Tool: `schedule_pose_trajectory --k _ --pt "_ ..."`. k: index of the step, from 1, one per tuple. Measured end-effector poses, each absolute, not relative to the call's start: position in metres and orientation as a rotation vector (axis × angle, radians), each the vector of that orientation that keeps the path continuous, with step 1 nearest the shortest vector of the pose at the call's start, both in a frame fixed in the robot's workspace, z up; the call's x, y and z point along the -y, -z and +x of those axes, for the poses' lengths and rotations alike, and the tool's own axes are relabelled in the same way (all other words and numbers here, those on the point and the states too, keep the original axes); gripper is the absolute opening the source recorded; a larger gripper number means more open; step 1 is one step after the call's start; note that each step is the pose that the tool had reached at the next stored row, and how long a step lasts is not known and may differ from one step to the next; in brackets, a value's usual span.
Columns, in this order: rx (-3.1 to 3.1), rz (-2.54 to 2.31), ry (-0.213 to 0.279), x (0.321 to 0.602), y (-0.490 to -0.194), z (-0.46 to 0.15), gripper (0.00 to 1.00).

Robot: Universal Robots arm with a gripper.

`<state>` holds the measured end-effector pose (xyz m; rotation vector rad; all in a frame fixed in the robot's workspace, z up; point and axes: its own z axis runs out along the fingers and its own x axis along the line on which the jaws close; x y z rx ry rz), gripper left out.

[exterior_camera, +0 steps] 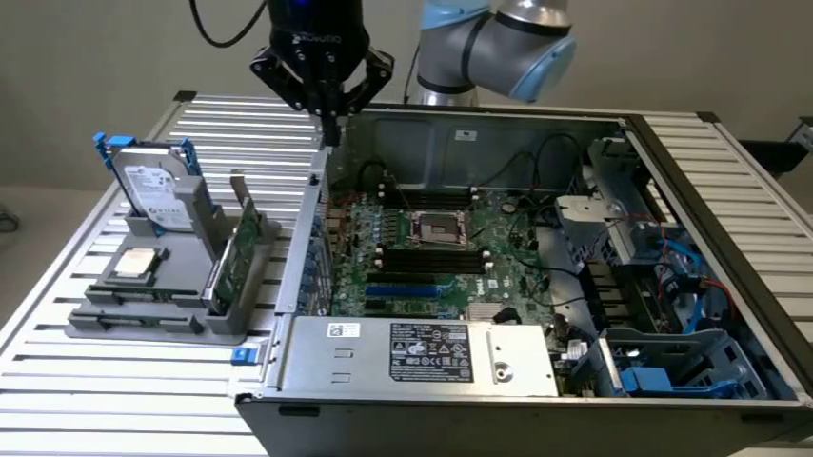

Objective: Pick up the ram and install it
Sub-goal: 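Reach for the ram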

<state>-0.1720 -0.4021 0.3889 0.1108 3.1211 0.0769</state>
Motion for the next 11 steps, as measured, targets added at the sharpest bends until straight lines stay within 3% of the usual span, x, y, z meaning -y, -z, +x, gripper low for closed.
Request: schedule_pose_trajectory --k 11 --pt "-3.121 0.111 -0.077 0.405 -0.382 -0.222 0.11"
